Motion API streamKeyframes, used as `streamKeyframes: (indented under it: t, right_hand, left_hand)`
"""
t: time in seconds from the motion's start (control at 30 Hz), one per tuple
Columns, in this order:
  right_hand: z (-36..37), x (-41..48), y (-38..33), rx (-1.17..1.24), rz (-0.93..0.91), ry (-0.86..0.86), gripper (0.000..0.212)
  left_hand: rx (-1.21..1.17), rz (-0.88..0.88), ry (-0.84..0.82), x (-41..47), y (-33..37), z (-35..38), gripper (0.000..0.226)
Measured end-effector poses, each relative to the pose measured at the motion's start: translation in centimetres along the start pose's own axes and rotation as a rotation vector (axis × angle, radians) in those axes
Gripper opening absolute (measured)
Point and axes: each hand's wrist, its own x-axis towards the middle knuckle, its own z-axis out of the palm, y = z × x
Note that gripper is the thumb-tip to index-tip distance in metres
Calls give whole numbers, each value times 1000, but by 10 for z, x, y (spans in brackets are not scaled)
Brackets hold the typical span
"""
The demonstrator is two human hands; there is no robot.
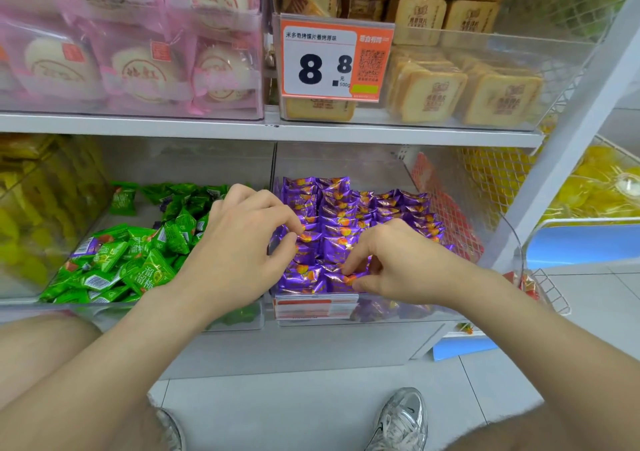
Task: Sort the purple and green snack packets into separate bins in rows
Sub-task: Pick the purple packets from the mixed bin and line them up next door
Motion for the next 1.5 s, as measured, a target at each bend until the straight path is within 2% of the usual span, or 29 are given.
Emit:
streamKeyframes:
  t: [0.2,0.4,0.5,0.57,0.6,0.67,0.77,0.93,1.07,1.13,1.27,1.4,1.5]
  right_hand:
    - [-12,-6,0,-12,6,-83,29]
    - [-27,0,-40,92,-17,172,34]
    - [-24,13,-79,136,-106,265,34]
    - [-15,26,-107,159,-196,332,30]
    - [-10,35,-121,169,-232,356,29]
    - [2,55,-143,186,-268,379,26]
    - [16,89,-166,155,-229,309,29]
    - [32,143,-183,36,-114,165,40]
    - [37,191,-181,41,-43,209,44]
    - [40,213,-180,31,-43,169,43]
    - [44,254,-186,14,-89,-42,37]
    - [61,293,-183,-124,-14,-104,25]
    - [69,304,-180,-216,70,-184,27]
  left_hand:
    - [-48,52,-15,-3,-3,-5,11]
    - [-119,-35,96,-17,-5,-26,12]
    - [-60,-196,193,-25,-17,-38,13]
    - [14,-343,217,-31,-30,-50,6]
    - [93,-450,185,-35,-39,-57,3]
    - [258,-731,15,-41,-61,-73,22]
    - [273,-970,-211,-51,-99,-90,38]
    - [239,-894,-505,-49,-147,-99,17]
    - [216,-858,-536,-42,-172,-102,5]
    - [209,-844,-542,-39,-182,-99,8]
    - [229,-788,-620,-34,-197,-93,18]
    - [284,-720,-645,-33,-214,-83,24]
    - [321,-652,-642,-33,-220,-74,28]
